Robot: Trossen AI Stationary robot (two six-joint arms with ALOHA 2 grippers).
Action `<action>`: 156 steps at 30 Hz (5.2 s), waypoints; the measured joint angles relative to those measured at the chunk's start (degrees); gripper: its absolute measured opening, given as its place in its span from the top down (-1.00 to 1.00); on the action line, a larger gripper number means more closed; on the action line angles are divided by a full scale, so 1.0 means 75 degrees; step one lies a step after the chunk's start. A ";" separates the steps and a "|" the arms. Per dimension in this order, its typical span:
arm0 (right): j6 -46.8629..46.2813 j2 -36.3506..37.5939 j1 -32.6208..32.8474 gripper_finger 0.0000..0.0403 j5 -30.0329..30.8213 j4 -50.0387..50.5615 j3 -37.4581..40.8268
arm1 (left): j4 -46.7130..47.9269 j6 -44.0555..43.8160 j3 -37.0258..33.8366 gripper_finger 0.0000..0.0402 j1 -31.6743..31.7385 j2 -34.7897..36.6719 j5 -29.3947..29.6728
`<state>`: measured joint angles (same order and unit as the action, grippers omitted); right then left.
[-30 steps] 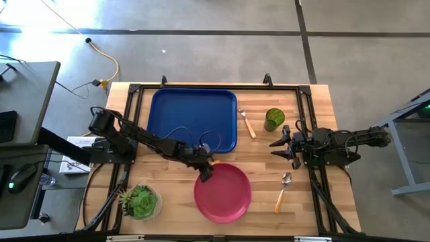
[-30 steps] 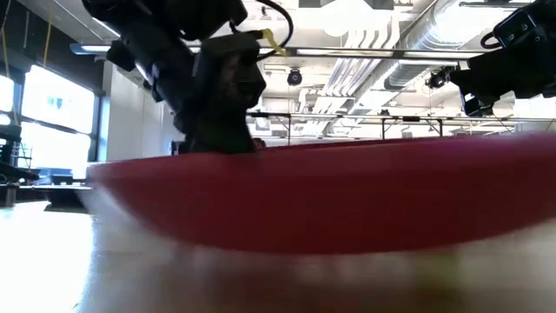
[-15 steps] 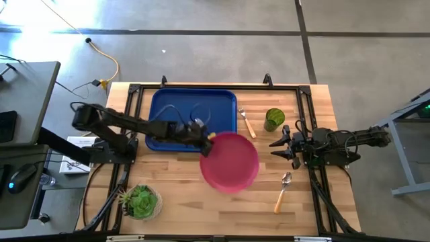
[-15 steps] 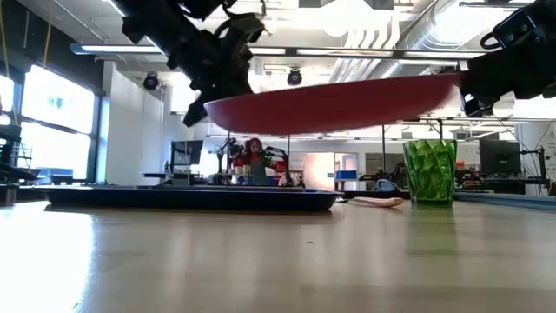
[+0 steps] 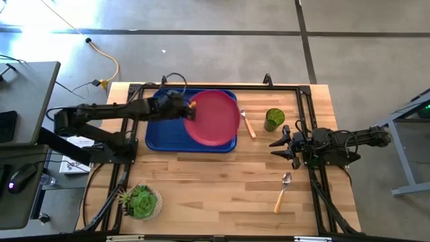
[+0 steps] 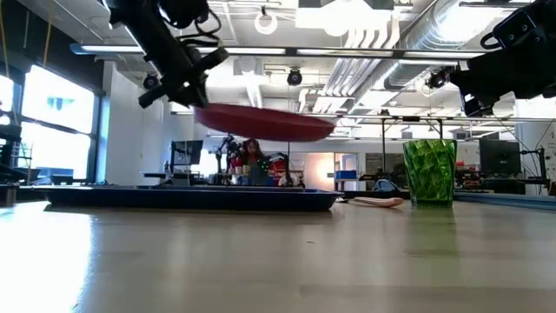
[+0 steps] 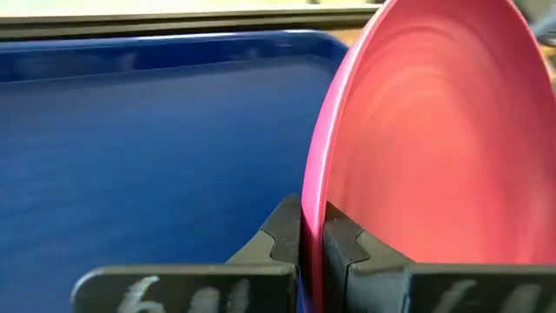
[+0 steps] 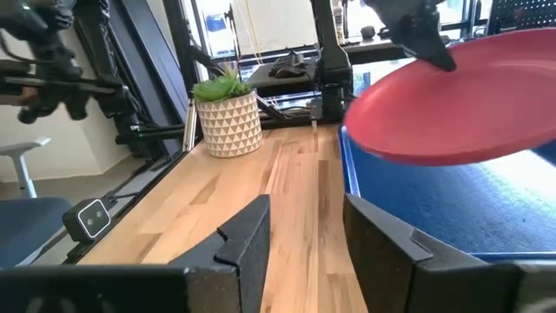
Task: Pick and place plate/cup/fork/spoon on tray
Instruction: Put the pink plate on the blue serving tray, then put the green glass to the right side of the pink plate on the blue serving tray
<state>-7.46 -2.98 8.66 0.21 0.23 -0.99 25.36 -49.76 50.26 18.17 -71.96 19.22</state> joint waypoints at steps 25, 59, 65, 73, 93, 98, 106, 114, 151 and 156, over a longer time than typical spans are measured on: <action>0.0000 0.0000 -0.0001 0.32 0.0000 0.0000 0.0000 | 0.0819 -0.0507 -0.1502 0.99 0.1684 -0.0012 -0.1023; 0.0000 0.0003 0.0000 0.32 0.0000 0.0000 0.0000 | 0.0523 -0.0271 -0.2116 0.70 0.1928 -0.0023 -0.1104; 0.0000 0.0003 0.0001 0.32 0.0000 0.0000 0.0000 | 0.0508 -0.0285 -0.2116 0.65 0.1926 -0.0023 -0.1085; -0.0002 0.0003 -0.0001 0.32 0.0000 -0.0003 0.0000 | 0.0508 -0.0140 -0.1829 0.65 0.1928 -0.0023 -0.1083; -0.2659 0.0003 0.0000 0.32 0.1090 -0.0709 0.0000 | 0.1387 0.1423 0.0874 0.65 0.1823 -0.0017 -0.1956; -0.3007 0.0003 0.0001 0.32 0.1709 -0.1604 0.0000 | 0.1386 0.1689 0.1572 0.65 0.1316 -0.0014 -0.2136; -0.2067 0.0003 -0.0004 0.32 0.3143 -0.3904 -0.0003 | 0.1371 0.1984 0.2104 0.65 0.0112 -0.0009 -0.1981; -0.0362 -0.0269 -0.0004 0.32 0.3994 -0.1837 -0.2076 | 0.1391 0.2183 0.2104 0.65 -0.0667 -0.0012 -0.1866; -0.5351 -0.7466 -0.2265 0.31 0.2322 0.7356 -0.6910 | 0.1388 0.4148 0.2098 0.65 -0.0739 -0.0012 -0.1891; -0.5269 -0.7714 -0.2868 0.31 0.1692 0.7153 -0.6910 | 0.1388 0.4482 0.2098 0.65 -0.0739 -0.0012 -0.1891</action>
<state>-46.98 -60.84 -12.86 12.89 53.88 -52.82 35.77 -16.14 66.00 12.62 -72.05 5.04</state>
